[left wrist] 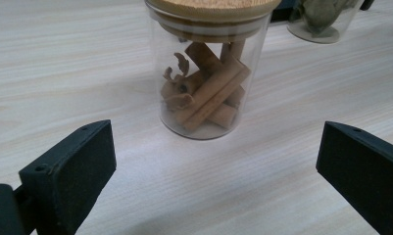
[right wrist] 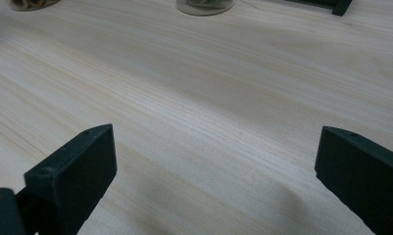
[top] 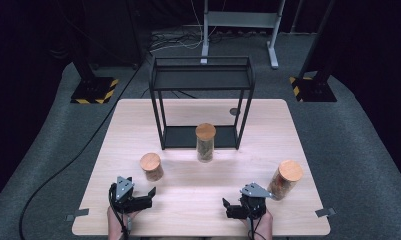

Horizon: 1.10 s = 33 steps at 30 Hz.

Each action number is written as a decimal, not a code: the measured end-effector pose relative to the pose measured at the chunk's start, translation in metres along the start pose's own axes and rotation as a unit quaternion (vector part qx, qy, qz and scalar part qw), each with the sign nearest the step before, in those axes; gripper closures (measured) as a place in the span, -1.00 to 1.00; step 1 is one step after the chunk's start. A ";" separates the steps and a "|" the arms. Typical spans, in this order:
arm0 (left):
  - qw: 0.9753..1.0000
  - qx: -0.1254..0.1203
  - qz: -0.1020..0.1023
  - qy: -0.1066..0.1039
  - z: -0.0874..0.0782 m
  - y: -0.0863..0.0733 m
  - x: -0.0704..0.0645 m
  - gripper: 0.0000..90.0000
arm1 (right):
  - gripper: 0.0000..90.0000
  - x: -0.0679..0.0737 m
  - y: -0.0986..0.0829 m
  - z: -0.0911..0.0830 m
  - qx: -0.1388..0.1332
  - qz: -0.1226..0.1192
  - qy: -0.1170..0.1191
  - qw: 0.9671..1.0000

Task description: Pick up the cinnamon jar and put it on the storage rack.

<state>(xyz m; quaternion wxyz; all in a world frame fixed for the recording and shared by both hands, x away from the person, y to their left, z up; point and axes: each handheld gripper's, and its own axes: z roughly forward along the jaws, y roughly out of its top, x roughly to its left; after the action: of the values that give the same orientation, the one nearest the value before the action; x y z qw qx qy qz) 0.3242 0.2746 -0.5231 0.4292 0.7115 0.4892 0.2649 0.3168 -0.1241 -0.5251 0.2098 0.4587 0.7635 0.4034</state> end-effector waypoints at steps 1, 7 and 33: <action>1.000 0.002 -0.001 -0.002 0.000 0.000 0.000 -0.99 | -0.97 0.000 0.000 0.000 0.002 0.000 0.002 1.000; 1.000 0.011 -0.005 -0.004 0.004 0.000 0.000 -1.00 | -0.97 -0.004 0.000 0.001 0.004 0.012 0.021 1.000; 1.000 0.009 0.002 -0.013 0.036 0.031 0.008 -1.00 | -0.97 -0.005 0.000 0.000 -0.002 0.013 0.030 0.999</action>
<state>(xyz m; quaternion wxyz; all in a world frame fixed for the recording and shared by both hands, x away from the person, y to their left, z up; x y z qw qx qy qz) 0.3705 0.2650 -0.5145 0.4283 0.7199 0.4843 0.2525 0.3190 -0.1287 -0.5253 0.1822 0.4555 0.7628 0.4213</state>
